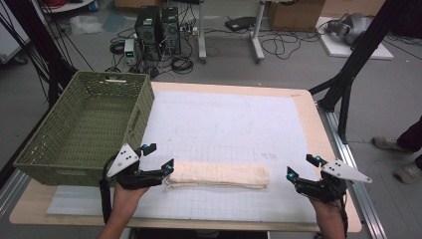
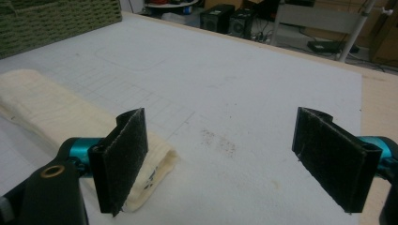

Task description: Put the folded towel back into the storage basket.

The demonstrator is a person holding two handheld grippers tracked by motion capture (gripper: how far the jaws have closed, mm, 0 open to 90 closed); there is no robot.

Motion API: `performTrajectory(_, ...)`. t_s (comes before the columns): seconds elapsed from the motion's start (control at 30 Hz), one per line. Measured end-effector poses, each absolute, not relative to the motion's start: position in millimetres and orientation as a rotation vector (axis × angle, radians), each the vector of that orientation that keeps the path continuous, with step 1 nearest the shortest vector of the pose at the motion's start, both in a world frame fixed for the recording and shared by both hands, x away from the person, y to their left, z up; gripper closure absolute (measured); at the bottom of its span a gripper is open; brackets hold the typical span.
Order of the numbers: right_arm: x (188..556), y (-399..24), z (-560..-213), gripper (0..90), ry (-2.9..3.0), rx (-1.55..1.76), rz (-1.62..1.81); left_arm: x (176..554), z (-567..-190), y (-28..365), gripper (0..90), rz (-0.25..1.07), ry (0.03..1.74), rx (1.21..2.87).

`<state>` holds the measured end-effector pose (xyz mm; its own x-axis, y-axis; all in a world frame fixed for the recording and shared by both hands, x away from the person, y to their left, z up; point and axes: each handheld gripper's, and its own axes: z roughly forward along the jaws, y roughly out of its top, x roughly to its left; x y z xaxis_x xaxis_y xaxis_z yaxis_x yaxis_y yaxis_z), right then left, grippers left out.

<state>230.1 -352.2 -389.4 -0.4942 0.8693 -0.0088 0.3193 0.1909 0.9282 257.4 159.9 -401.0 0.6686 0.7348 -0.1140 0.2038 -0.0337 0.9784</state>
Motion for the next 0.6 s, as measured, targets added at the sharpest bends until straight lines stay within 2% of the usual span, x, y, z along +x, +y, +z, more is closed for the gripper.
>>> performTrajectory(0.6,229.9,-356.3,-392.1,17.4,1.923,1.128,1.303,261.4,-397.7,157.7,17.6,0.483,0.767,1.598)
